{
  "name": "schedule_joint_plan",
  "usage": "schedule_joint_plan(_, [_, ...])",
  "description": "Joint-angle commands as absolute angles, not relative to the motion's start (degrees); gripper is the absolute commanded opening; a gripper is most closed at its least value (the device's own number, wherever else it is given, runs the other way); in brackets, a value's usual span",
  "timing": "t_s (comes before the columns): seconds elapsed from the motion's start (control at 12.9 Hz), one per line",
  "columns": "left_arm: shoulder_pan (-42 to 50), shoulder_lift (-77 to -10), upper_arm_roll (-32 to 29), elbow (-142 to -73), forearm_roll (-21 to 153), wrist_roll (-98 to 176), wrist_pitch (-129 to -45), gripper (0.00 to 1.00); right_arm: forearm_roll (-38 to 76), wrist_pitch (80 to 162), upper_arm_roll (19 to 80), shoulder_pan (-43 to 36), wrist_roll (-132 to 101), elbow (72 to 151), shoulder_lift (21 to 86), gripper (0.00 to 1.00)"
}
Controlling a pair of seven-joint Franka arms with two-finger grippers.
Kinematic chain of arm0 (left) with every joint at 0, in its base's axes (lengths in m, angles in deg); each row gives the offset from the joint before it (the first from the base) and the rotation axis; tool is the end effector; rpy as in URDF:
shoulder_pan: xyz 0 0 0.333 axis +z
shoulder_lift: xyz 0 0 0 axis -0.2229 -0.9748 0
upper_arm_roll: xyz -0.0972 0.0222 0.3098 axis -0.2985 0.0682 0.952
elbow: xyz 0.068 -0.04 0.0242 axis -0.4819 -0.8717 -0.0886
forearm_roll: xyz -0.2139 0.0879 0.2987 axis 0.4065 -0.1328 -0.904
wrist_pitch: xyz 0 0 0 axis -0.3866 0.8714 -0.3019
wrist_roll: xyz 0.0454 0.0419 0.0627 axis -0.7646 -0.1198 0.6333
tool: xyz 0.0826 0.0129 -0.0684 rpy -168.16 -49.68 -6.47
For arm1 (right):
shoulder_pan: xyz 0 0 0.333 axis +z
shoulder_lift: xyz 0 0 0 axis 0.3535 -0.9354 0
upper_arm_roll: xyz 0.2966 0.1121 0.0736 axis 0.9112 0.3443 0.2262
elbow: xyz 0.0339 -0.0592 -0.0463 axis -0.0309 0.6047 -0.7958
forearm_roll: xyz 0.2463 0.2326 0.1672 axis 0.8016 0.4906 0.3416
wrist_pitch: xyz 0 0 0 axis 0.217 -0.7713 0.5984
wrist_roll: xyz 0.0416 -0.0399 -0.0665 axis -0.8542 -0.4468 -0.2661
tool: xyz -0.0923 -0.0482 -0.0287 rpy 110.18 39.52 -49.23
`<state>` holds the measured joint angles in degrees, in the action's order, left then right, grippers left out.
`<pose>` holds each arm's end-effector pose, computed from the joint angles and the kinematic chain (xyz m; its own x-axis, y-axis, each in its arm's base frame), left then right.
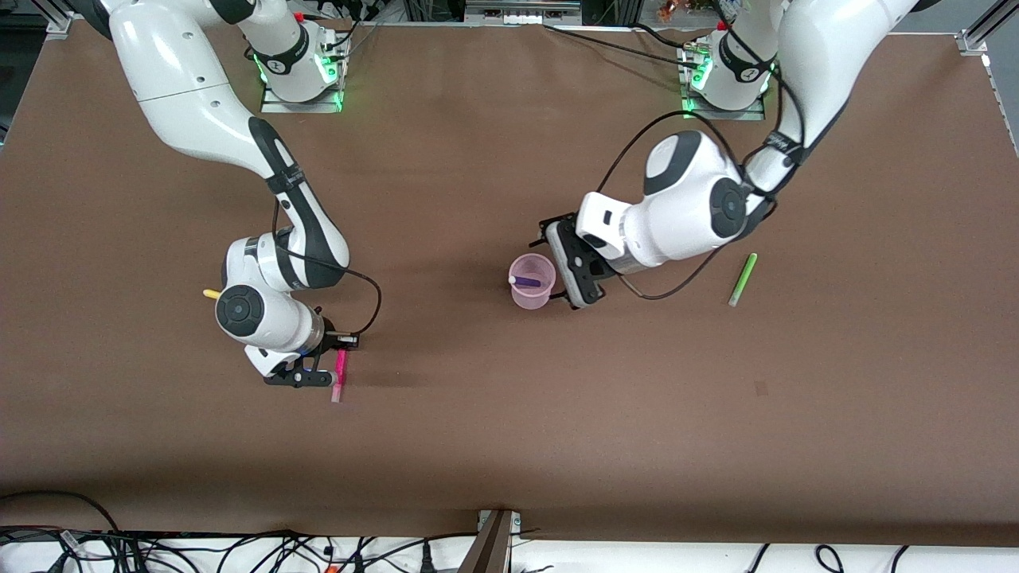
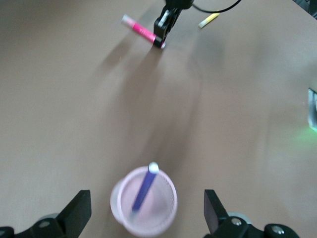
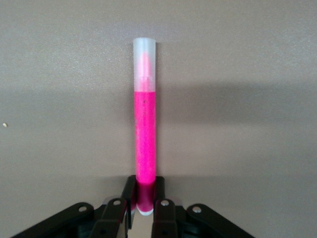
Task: Organize pens into pink holder with both arms
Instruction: 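Drop the blue marker in the holder while the right gripper lifts pink, then withdraw the left gripper to rest while the right gripper carries pink marker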
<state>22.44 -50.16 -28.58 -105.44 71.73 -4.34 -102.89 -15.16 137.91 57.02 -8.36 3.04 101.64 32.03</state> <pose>0.5837 -0.3335 0.3830 0.5722 -0.7052 0.4186 -0.8136 -0.4241 0.3978 0.6727 0.1719 0.1972 0.9983 -0.0259 -0.0518 -0.0288 -0.9980 -0.0567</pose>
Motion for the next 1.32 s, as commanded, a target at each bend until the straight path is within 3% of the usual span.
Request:
schedule_joint_plan(0.0, [24.2,-46.2,-28.2,-103.2,72.2,3.2,-90.5,1.00,-14.5,135.9,57.5,-8.2,4.3,101.3,32.2,0.05])
schedule_joint_plan(0.31, [31.5,-41.2,-28.3,-98.3,63.3,11.7,-68.4,1.00,-11.3,128.3,59.4,-8.3,8.2,100.7,34.8,0.00])
schedule_joint_plan(0.62, [34.8,-40.7,-28.2,-83.2,47.8,15.2,-44.4,1.00,-0.4,117.7,59.6,-7.4,11.2,98.1,38.2,0.00])
schedule_joint_plan(0.7, [35.0,-39.9,-27.7,-81.5,45.0,15.2,-42.4,1.00,-0.5,117.3,59.7,-6.6,12.2,97.8,38.5,0.00])
schedule_joint_plan(0.85, [32.7,-33.3,-19.3,-83.0,45.0,14.6,-44.1,1.00,-0.2,115.5,59.6,-5.1,15.3,97.7,40.4,0.00])
schedule_joint_plan(1.01, [27.5,-26.1,-6.4,-87.1,49.5,15.5,-47.9,1.00,0.1,113.5,62.3,-4.8,22.2,97.2,41.3,0.00])
schedule_joint_plan(1.24, [18.0,-19.1,8.2,-94.1,53.5,21.9,-55.7,1.00,8.3,109.6,66.0,-4.6,34.7,90.6,41.4,0.00])
